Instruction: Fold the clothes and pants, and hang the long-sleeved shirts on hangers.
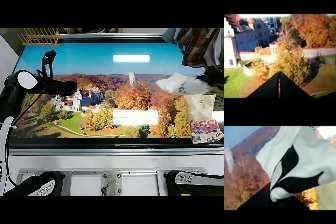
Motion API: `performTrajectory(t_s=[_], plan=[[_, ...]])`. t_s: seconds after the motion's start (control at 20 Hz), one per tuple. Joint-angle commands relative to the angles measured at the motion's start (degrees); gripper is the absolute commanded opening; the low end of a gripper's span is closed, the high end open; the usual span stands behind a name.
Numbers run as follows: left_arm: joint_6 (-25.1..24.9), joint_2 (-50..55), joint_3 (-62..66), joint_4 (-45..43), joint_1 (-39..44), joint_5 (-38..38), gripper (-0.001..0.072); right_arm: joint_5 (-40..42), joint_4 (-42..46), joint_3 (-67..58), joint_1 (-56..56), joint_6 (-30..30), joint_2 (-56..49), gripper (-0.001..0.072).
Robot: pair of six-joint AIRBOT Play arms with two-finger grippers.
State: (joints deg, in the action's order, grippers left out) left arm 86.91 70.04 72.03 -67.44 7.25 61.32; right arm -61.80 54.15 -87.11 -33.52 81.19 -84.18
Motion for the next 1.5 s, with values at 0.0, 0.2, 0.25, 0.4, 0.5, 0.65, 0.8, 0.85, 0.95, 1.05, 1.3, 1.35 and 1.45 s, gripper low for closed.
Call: performTrajectory(t_s=[0.0, 0.2, 0.25, 0.4, 0.5, 0.65, 0.8, 0.85, 0.95, 1.05, 1.3, 1.35, 1.45], plan=[[0.1, 0.0, 0.0, 0.0, 0.0, 0.0, 0.0005, 0.2, 2.7, -0.1, -6.6, 5.9, 5.2, 0.0011], [0.1, 0.0, 0.0, 0.0, 0.0, 0.2, 0.0005, -2.1, 18.2, 0.0, -6.2, 16.2, 11.7, 0.0011], [0.1, 0.0, 0.0, 0.0, 0.0, 0.2, 0.0005, -3.3, 22.2, 0.2, -6.0, 18.4, 12.9, 0.0011], [0.0, 0.0, 0.0, 0.0, 0.0, 0.2, 0.0005, -8.5, 31.3, 4.2, -5.9, 22.5, 16.4, 0.0011], [0.0, 0.0, 0.0, 0.0, 0.0, 0.2, 0.0005, -10.6, 33.7, 9.5, -5.9, 23.7, 18.8, 0.0011], [0.0, 0.0, 0.0, 0.0, 0.0, 0.2, 0.0005, -10.7, 33.7, 18.3, -5.8, 25.0, 22.5, 0.0012], [0.0, 0.0, 0.0, 0.0, 0.0, 0.2, 0.0005, -12.0, 33.7, 25.1, -5.8, 25.2, 25.2, 0.0090], [0.0, 0.0, 0.0, 0.0, 0.0, 0.2, 0.0005, -13.7, 33.7, 26.3, -5.8, 25.2, 25.4, 0.0304], [0.0, 0.0, 0.0, 0.0, 0.0, 0.2, 0.0005, -16.1, 33.7, 27.3, -5.8, 25.1, 25.4, 0.0613], [0.0, 0.0, 0.0, 0.0, 0.0, 0.3, 0.0005, -15.2, 33.4, 26.8, -5.7, 24.0, 26.4, 0.0614], [0.0, 0.0, 0.0, 0.0, 0.0, 1.6, 0.0005, -1.9, 18.8, 25.1, -0.9, 11.6, 34.9, 0.0613], [0.0, 0.0, 0.0, 0.0, 0.0, 1.5, 0.0005, -1.1, 15.0, 25.1, 1.1, 8.3, 36.3, 0.0613], [0.0, 0.0, 0.0, 0.0, 0.0, 1.5, 0.0005, -1.8, 9.4, 25.2, 5.6, 3.6, 37.3, 0.0613]])
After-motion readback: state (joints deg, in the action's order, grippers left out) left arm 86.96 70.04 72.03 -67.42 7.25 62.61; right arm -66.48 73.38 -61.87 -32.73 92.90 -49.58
